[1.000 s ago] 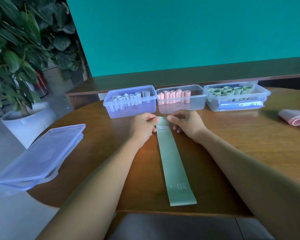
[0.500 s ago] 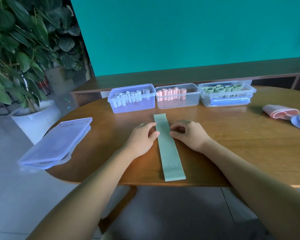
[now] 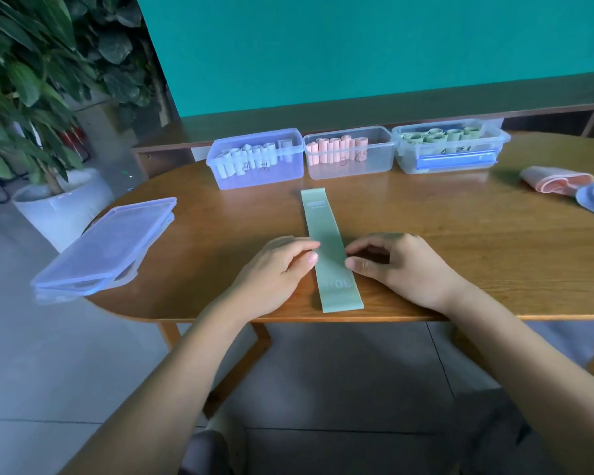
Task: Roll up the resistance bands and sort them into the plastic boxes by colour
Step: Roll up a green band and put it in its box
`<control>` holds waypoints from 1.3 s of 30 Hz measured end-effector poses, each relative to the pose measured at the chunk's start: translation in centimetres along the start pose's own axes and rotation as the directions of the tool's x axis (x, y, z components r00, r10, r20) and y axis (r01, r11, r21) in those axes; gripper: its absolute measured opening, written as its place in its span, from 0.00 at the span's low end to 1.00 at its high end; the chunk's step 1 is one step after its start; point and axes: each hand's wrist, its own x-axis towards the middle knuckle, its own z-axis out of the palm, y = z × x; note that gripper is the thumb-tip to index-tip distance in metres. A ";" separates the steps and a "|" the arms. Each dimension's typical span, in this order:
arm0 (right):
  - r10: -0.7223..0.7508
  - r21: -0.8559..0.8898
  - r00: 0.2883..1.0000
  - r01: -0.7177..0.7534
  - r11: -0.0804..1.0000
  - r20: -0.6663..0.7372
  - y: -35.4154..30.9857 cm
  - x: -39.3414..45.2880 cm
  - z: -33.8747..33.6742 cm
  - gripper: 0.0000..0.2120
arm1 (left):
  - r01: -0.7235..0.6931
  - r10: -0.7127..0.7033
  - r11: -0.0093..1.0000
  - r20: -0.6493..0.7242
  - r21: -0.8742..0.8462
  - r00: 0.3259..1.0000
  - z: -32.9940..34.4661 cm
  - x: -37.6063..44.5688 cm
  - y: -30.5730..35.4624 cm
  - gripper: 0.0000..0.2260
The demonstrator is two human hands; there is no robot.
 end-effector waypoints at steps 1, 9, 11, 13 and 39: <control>0.001 -0.006 1.000 -0.001 1.000 -0.003 0.0 0.1 0.0 0.12 | -0.011 0.011 1.000 0.007 0.019 1.000 0.1 0.0 0.0 0.18; -0.024 0.025 0.999 0.025 0.999 -0.034 -0.3 -0.3 0.0 0.13 | -0.005 -0.018 0.988 -0.152 -0.152 0.988 -0.6 -1.3 1.0 0.14; -0.042 0.062 0.998 0.044 0.997 -0.039 -0.6 -1.0 -0.1 0.13 | -0.051 0.006 0.978 -0.216 -0.204 0.976 -0.8 -2.5 1.8 0.12; -0.093 0.127 0.995 0.095 0.987 -0.023 -1.0 -1.9 -0.2 0.13 | -0.133 0.089 0.973 -0.223 -0.191 0.971 -0.6 -3.8 2.4 0.11; -0.076 0.107 0.976 0.055 0.993 0.205 -1.7 -2.1 -0.6 0.06 | -0.030 0.035 0.999 -0.112 0.040 0.993 0.1 -4.4 4.2 0.11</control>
